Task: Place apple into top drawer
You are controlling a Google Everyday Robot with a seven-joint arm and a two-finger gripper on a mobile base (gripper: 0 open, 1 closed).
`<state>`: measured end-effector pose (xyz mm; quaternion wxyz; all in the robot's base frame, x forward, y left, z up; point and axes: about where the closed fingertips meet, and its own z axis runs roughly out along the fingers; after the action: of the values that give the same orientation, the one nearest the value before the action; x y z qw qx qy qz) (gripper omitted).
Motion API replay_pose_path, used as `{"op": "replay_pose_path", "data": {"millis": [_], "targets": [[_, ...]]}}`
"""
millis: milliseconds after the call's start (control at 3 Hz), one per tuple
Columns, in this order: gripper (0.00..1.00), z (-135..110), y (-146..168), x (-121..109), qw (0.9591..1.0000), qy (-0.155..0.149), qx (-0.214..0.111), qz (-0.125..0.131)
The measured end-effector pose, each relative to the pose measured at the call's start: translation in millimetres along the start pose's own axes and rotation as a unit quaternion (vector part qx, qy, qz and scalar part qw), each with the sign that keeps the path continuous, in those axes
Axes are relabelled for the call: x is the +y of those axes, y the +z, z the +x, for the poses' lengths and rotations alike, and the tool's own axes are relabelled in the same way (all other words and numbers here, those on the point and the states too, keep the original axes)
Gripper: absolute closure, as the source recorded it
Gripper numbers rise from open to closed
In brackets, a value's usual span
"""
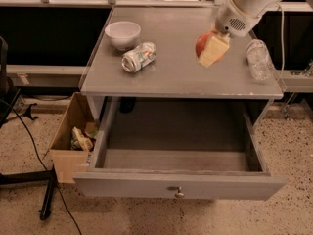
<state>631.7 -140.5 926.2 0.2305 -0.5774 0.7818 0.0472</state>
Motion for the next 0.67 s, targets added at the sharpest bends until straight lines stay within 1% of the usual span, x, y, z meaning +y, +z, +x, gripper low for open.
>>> {"op": "replay_pose_path", "data": {"millis": [333,667], "targets": [[1.00,10.3,-30.3,37.9,0.9999,0.007,0.014,-0.005],[1.00,10.3,-30.3,37.9,0.9999,0.007,0.014,-0.005]]}}
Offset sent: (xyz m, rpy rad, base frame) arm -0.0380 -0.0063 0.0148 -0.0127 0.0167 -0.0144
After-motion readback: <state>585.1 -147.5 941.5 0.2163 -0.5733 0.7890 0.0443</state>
